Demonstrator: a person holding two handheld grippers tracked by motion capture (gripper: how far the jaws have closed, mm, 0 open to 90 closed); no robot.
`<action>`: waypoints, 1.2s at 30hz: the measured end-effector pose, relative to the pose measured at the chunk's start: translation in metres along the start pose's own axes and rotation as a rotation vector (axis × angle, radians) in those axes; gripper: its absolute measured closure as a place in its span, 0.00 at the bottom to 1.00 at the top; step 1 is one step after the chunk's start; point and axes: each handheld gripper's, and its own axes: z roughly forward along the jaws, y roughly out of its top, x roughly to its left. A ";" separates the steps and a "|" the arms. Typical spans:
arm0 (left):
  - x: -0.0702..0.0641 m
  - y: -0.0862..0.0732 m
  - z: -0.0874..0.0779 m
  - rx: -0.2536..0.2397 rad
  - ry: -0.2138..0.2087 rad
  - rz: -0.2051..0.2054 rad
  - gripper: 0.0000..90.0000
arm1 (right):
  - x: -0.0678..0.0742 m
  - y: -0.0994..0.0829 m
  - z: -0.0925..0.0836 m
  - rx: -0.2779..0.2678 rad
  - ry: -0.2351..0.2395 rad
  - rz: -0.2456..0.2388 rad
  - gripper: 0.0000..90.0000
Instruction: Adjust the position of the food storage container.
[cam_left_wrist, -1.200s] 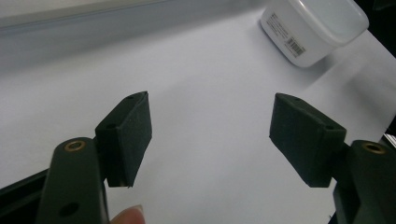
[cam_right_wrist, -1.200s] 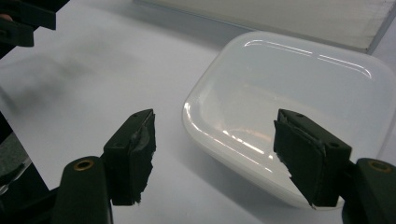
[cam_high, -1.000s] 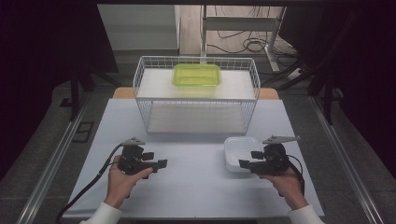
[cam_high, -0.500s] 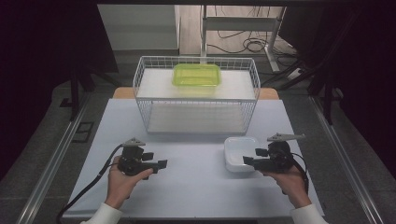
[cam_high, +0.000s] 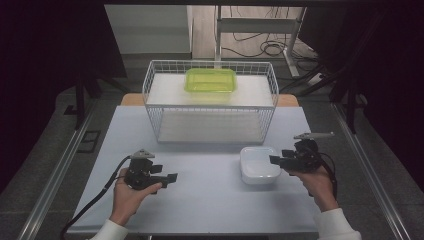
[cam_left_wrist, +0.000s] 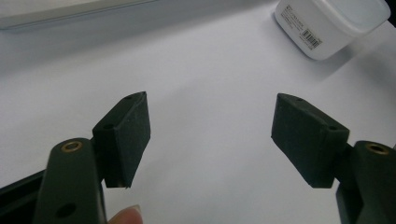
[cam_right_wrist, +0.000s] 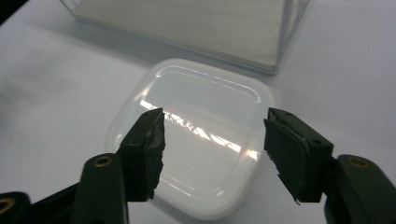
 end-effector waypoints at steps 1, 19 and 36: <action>0.000 0.000 0.001 0.002 -0.002 -0.002 0.31 | -0.002 0.000 0.001 0.009 -0.010 0.004 0.45; 0.005 0.009 -0.002 -0.021 -0.010 -0.043 0.31 | -0.029 0.008 0.019 0.086 -0.170 0.033 0.87; 0.005 0.004 0.001 0.012 0.021 -0.009 0.31 | -0.041 -0.002 0.051 0.226 -0.187 -0.009 0.99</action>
